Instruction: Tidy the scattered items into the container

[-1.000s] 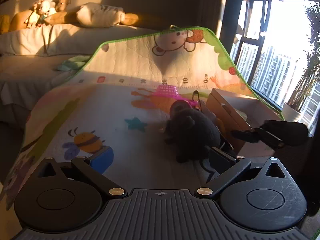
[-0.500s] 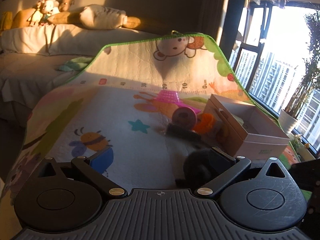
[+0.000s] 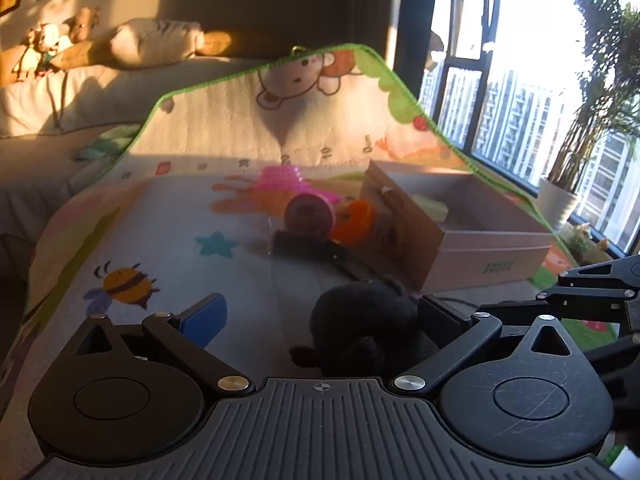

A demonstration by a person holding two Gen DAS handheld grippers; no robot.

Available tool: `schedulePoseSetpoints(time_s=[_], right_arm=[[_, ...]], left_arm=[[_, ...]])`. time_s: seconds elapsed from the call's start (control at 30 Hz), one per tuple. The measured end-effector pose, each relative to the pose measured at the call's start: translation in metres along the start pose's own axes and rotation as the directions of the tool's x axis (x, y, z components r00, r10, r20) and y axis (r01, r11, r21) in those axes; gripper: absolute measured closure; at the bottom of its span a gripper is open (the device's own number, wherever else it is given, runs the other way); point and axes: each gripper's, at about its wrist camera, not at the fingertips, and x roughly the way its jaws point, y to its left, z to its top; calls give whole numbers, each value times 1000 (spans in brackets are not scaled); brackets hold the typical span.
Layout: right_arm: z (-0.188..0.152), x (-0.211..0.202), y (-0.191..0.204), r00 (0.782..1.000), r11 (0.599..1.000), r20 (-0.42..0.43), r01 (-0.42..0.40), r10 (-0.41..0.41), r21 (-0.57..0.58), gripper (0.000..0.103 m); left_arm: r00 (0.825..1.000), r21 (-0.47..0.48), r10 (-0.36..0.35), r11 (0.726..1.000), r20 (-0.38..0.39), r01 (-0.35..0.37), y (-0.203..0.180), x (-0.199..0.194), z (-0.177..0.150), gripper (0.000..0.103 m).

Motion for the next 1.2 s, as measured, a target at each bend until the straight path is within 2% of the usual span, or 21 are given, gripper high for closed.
schedulePoseSetpoints(time_s=[0.07, 0.13, 0.23, 0.37, 0.43, 0.5, 0.63, 0.73, 0.8, 0.87, 0.9, 0.93, 1.0, 1.07, 1.13, 1.2], right_arm=[[0, 7, 4, 999, 998, 1, 51, -51, -31, 69], [1, 7, -2, 999, 999, -5, 50, -50, -7, 89], [-3, -7, -13, 996, 996, -4, 86, -86, 16, 91], [-15, -31, -32, 989, 988, -35, 148, -147, 48, 98], [-24, -49, -39, 980, 978, -47, 197, -195, 61, 98], [-30, -59, -48, 976, 972, -57, 214, -209, 96, 99], [-42, -70, -51, 983, 973, -48, 184, -180, 138, 99], [-45, -66, -44, 993, 982, -21, 115, -114, 147, 99], [-43, -60, -38, 994, 985, -8, 107, -107, 134, 99], [-40, -52, -36, 993, 984, -8, 120, -120, 132, 92], [-40, -46, -35, 990, 981, -17, 141, -141, 131, 78], [-40, -41, -35, 985, 976, -26, 174, -172, 129, 57], [-43, -30, -35, 974, 963, -46, 228, -224, 142, 32], [-46, -24, -38, 971, 952, -65, 237, -229, 191, 25], [-48, -21, -41, 967, 935, -82, 256, -243, 245, 19], [-51, -19, -43, 960, 915, -98, 280, -263, 291, 17]], left_arm=[[1000, -17, 23, 1000, 2, -23, 6, 2, 0, 0], [999, -26, 53, 998, 11, -53, 13, 2, 1, 0], [995, -50, 95, 994, 19, -94, 23, 2, 4, 0], [993, -73, 120, 990, 21, -118, 33, 0, 5, 0], [992, -68, 125, 990, 21, -123, 34, -1, 5, 0], [992, -57, 126, 991, 20, -125, 34, -3, 4, 0], [990, -35, 140, 990, 21, -140, 32, -9, 1, 0], [986, -20, 167, 986, 27, -166, 32, -17, -6, 0], [981, -13, 194, 981, 24, -194, 35, -24, -9, 0], [975, -11, 220, 975, 12, -220, 40, -29, -13, 0], [973, -7, 232, 973, 4, -232, 42, -31, -15, 0], [970, 2, 243, 970, -4, -243, 43, -33, -17, 0], [964, 29, 265, 964, -26, -264, 45, -35, -22, 0], [961, 48, 270, 963, -58, -267, 48, -35, -28, 0], [967, 42, 238, 971, -91, -235, 50, -35, -35, 0], [975, 21, 191, 982, -115, -190, 52, -35, -40, 0]])
